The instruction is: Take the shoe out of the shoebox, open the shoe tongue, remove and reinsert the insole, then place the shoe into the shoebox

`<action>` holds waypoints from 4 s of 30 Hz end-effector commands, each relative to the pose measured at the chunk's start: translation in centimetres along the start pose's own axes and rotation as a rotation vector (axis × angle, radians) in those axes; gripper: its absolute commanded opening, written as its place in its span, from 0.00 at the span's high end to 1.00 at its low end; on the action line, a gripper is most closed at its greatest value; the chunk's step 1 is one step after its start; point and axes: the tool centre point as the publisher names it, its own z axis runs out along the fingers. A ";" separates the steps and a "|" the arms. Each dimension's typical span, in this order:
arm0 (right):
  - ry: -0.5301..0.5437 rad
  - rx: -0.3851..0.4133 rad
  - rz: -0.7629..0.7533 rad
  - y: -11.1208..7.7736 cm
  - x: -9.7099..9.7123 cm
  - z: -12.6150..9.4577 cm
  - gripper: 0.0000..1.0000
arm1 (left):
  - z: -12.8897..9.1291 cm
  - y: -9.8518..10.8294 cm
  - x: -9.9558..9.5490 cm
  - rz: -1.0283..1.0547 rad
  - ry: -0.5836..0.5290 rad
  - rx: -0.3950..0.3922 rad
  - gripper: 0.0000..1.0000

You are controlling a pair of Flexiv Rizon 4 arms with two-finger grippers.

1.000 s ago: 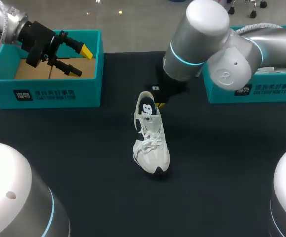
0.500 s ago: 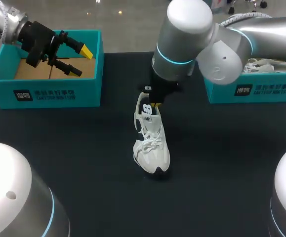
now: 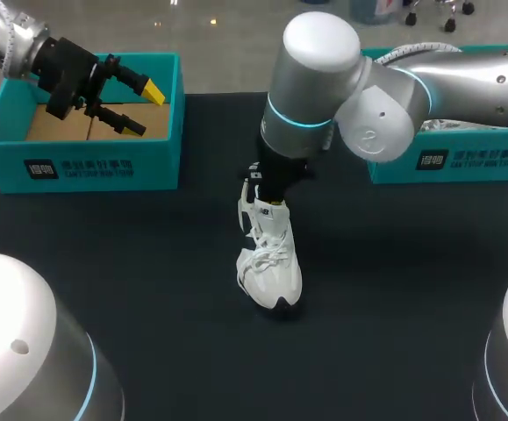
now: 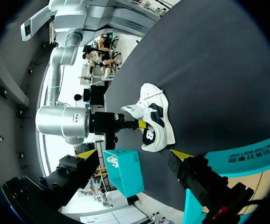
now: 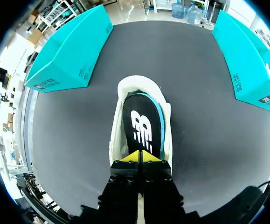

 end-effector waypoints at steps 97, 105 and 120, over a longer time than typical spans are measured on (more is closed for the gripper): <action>-0.240 0.024 0.071 0.6 -1.2 6.6 1.00 | -0.1 0.0 0.0 0.000 0.003 0.001 0.00; -0.238 -0.010 0.050 0.9 -0.7 4.7 1.00 | -0.1 0.0 0.0 0.000 0.003 0.001 0.00; -0.296 -0.139 0.022 3.5 -1.4 1.9 1.00 | -0.1 0.0 0.0 0.000 0.003 0.001 0.00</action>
